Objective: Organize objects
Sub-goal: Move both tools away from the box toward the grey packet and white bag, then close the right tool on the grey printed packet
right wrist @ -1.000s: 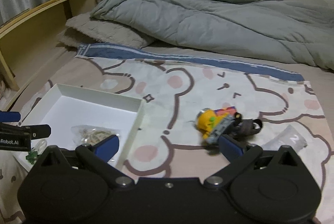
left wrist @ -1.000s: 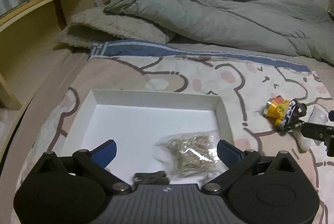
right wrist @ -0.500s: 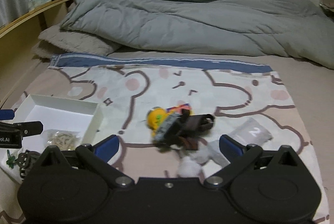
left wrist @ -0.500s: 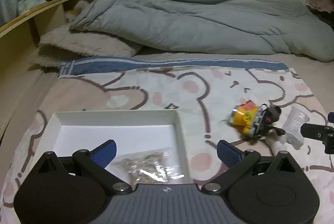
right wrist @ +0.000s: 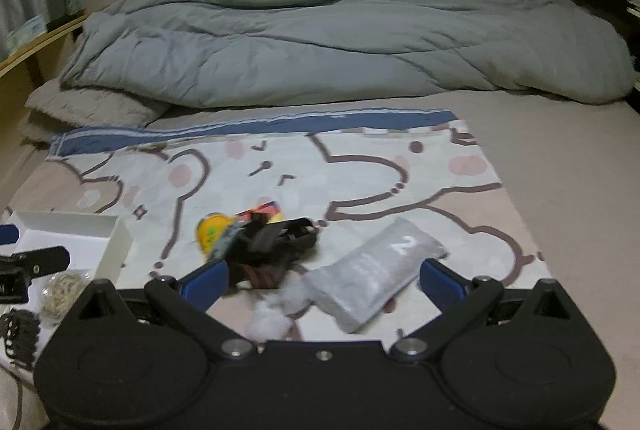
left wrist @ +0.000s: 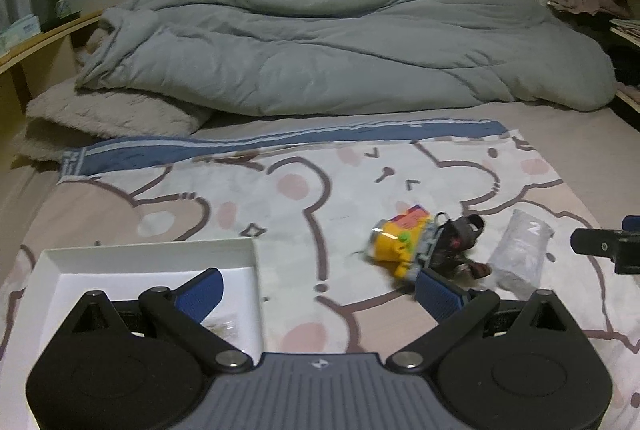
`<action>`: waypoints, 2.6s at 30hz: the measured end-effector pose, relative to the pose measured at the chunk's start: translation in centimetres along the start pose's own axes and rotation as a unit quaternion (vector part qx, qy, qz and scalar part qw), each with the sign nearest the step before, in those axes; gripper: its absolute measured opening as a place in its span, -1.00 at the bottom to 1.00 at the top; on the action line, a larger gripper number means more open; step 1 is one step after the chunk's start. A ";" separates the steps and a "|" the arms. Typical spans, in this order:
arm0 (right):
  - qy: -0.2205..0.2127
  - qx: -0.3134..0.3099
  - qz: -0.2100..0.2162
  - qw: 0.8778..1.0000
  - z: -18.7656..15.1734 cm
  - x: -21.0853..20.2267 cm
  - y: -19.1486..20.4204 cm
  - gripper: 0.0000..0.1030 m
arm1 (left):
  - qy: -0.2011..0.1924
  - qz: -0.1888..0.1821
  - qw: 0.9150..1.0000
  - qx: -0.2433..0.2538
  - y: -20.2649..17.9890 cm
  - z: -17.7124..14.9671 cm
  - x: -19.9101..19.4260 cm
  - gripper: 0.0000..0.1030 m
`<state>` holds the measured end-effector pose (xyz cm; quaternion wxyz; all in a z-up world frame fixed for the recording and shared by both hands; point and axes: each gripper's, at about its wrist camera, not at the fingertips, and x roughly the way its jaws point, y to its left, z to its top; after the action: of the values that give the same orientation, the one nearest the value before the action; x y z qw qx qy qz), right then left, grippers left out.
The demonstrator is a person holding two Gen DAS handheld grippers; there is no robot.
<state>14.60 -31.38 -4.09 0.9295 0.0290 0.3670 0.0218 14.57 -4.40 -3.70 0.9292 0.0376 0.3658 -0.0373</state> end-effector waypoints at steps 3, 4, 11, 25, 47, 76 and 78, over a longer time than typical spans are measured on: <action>0.002 0.012 -0.008 1.000 -0.1 0.5 -1.4 1.00 | -0.004 -0.010 1.000 0.006 -1.4 0.0 0.5 0.97; 0.003 0.016 -0.012 1.000 -0.1 0.6 -1.8 1.00 | -0.006 -0.014 1.000 0.007 -1.8 0.0 0.6 0.97; 0.024 0.066 -0.014 0.997 -0.7 2.4 -4.8 0.90 | -0.027 -0.027 0.999 0.010 -4.8 -0.1 1.8 0.94; 0.109 0.297 0.025 0.948 -3.5 7.8 -9.5 0.32 | 0.039 -0.102 0.994 0.004 -8.8 -2.0 7.1 0.25; 0.120 0.324 0.057 0.937 -4.7 11.0 -7.7 -0.99 | 0.056 -0.180 0.982 0.005 -9.6 -4.2 11.0 0.18; 0.105 0.367 0.050 0.923 -5.0 12.3 -7.7 -0.82 | 0.105 -0.205 0.972 -0.051 -8.9 -4.0 12.9 -0.57; 0.107 0.359 0.049 0.926 -4.9 11.7 -7.8 -0.84 | 0.106 -0.205 0.972 -0.048 -8.7 -4.0 12.5 -0.58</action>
<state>19.97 -38.23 -16.20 0.8096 0.3765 0.4458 -0.0633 20.14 -13.20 -15.59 0.8582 -0.0786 0.4639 -0.2052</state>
